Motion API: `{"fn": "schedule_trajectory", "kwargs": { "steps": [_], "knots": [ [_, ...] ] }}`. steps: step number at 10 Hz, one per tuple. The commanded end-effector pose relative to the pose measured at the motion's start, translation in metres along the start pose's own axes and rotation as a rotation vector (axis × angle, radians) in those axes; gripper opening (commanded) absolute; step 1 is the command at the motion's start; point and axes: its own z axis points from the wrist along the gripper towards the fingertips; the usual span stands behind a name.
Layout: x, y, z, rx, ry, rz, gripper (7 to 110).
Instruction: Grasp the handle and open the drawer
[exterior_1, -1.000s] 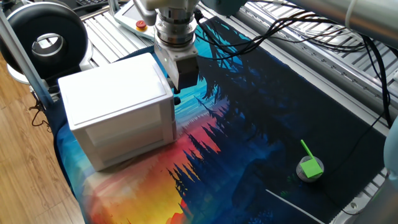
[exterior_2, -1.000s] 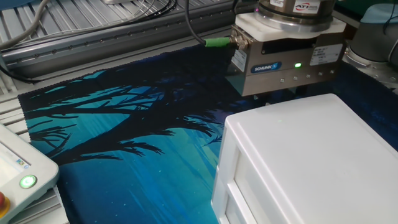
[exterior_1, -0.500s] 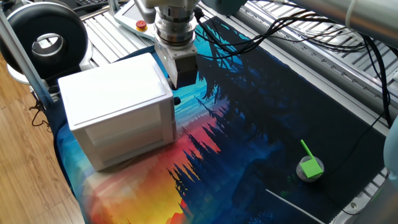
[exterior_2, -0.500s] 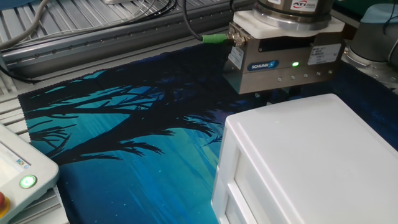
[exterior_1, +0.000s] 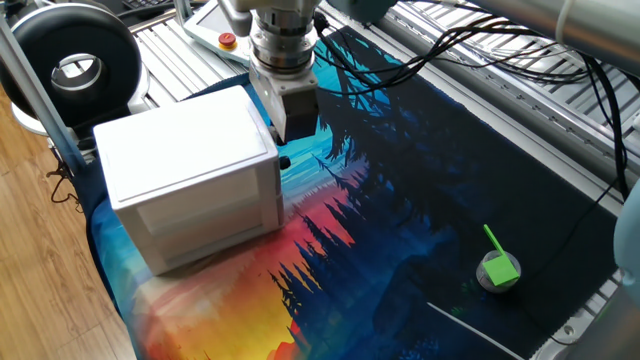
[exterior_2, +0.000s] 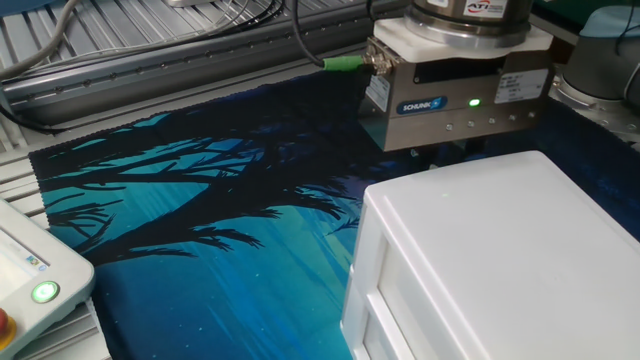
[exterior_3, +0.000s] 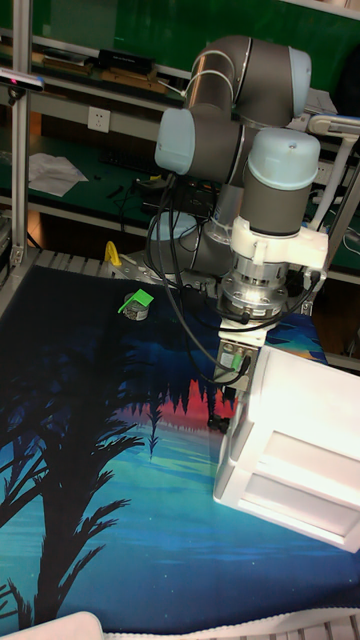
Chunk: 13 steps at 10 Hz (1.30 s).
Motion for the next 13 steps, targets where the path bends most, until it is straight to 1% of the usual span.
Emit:
{"fn": "schedule_trajectory", "kwargs": {
  "steps": [1,6,8,10,13],
  "knots": [
    [0.006,-0.002,-0.002,-0.001,0.014,0.009,7],
    [0.011,-0.004,-0.002,0.004,0.025,-0.003,7],
    [0.016,-0.004,-0.002,0.006,0.038,-0.012,7],
    [0.022,-0.004,-0.003,0.001,0.028,-0.019,7],
    [0.037,-0.004,-0.007,-0.005,0.034,-0.031,7]
  ]
}}
